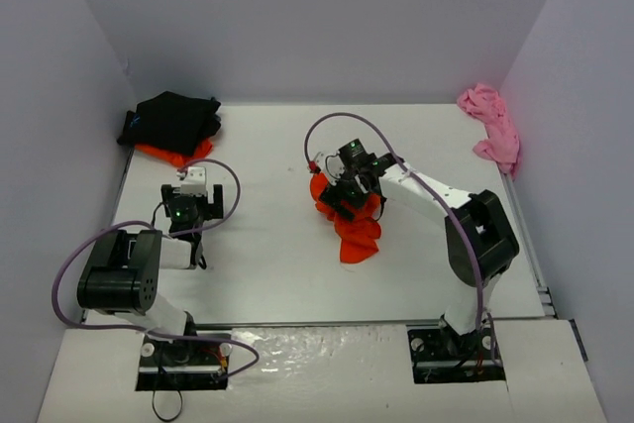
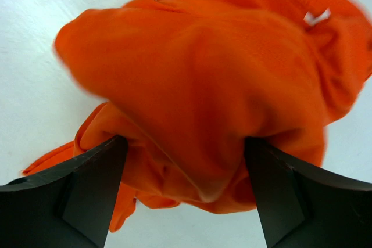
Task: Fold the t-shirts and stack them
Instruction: Move the tshirt to the center of the board
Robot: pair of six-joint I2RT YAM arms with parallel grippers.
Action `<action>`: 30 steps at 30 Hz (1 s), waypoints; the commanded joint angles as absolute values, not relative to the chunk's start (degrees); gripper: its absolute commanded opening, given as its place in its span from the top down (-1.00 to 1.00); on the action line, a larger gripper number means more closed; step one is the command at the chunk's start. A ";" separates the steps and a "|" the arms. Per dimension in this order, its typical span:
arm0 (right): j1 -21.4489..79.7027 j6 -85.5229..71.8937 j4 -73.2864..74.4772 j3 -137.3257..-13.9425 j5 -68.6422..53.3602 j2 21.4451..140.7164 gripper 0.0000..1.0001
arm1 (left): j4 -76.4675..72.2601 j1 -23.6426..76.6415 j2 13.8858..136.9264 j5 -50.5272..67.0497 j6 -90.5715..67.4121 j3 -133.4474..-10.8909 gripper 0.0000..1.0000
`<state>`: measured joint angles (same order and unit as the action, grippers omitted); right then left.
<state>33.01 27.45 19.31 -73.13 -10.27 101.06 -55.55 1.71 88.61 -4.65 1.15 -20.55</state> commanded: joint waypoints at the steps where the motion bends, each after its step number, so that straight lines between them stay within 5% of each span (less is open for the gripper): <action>1: 32.60 26.34 14.05 -73.57 -1.68 101.89 -0.57 | -61.89 2.64 84.99 2.01 5.25 -20.14 -0.94; 5: 32.68 26.24 12.41 -75.30 5.64 102.49 -0.62 | -57.97 2.86 81.72 4.00 6.75 -20.11 -0.94; 8: 32.34 26.79 11.37 -75.69 8.20 100.32 -0.45 | -55.36 5.14 76.26 3.54 8.43 -19.53 -0.94; 10: 32.12 27.21 11.01 -75.17 9.68 99.13 0.03 | -57.97 5.13 76.34 1.51 6.97 -18.08 -0.94; 12: 31.84 27.17 10.58 -74.59 10.62 98.97 0.91 | -61.10 5.02 79.23 1.32 7.33 -17.22 -0.94; 13: 31.82 27.01 10.55 -74.53 10.72 99.04 1.00 | -62.58 5.08 80.18 1.32 7.81 -17.14 -0.94; 16: 31.83 27.17 10.56 -74.09 12.19 97.05 0.93 | -61.25 5.15 78.63 2.58 8.24 -17.30 -0.94; 18: 31.55 27.18 10.35 -74.21 12.53 93.60 0.39 | -57.18 5.18 74.17 5.02 9.03 -17.60 -0.94; 21: 31.15 27.96 10.35 -74.44 13.32 90.29 0.16 | -56.52 5.02 74.37 5.20 8.72 -18.00 -0.94; 24: 30.59 28.23 10.92 -73.43 12.86 88.18 -0.40 | -54.85 4.96 73.98 7.70 9.28 -18.32 -0.94; 30: 31.48 27.16 12.96 -69.97 6.29 85.71 -0.41 | -55.37 4.66 74.33 6.50 7.74 -17.77 -0.94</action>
